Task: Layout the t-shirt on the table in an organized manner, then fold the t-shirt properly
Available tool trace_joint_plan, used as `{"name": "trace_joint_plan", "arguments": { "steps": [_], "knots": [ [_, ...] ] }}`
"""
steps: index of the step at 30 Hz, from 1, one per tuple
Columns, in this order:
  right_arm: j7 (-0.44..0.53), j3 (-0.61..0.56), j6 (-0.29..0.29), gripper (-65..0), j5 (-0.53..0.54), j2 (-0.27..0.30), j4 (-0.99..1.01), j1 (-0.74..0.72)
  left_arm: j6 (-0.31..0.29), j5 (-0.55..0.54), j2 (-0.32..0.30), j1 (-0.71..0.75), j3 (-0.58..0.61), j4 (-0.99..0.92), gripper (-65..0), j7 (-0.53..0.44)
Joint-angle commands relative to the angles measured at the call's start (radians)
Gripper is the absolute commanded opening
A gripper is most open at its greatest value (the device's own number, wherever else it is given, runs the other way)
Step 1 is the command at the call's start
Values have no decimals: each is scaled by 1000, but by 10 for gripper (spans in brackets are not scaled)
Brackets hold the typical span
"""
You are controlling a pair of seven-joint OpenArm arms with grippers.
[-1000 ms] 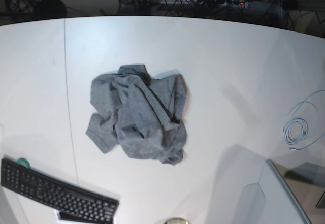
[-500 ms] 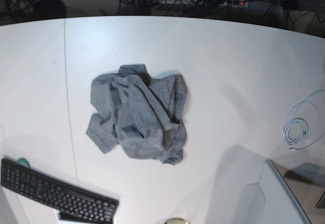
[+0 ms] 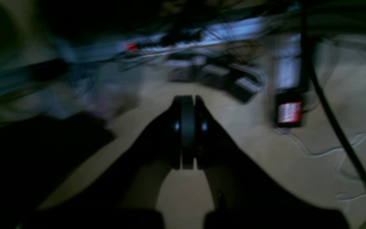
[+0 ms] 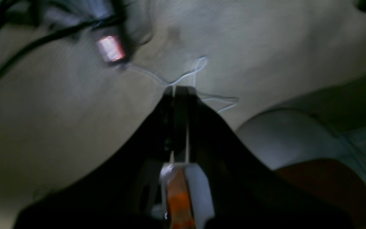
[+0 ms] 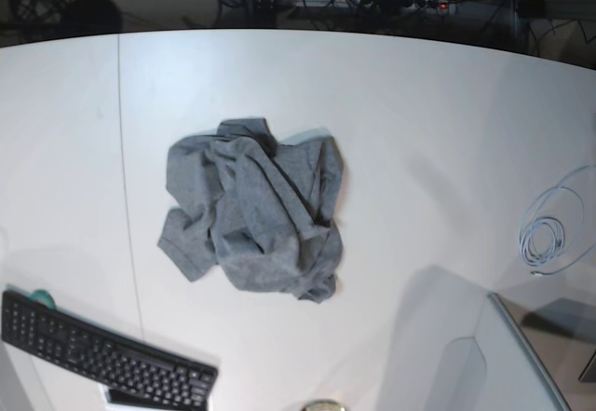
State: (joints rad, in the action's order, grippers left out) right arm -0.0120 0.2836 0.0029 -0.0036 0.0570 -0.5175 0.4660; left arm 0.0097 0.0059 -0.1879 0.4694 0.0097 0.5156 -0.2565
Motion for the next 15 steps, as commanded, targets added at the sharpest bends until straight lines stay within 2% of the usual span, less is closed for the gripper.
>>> {"name": "trace_joint_plan", "arguments": {
  "steps": [1, 6, 11, 15],
  "knots": [
    [-15, -1, 4, -650, 1, -13, -56, 49, -4, -4, -11, 41, 2, 50, -650, -17],
    [-125, 1, 4, -650, 4, -33, -387, 224, -4, -5, -55, 225, -9, 341, -650, -17],
    [-208, 3, 4, -650, 4, -67, -685, 334, -4, -8, -114, 384, -17, 657, -650, -16],
    [-268, 3, 4, -650, 4, -76, -892, 406, -4, -100, -120, 478, -87, 863, -650, -11]
  ]
}}
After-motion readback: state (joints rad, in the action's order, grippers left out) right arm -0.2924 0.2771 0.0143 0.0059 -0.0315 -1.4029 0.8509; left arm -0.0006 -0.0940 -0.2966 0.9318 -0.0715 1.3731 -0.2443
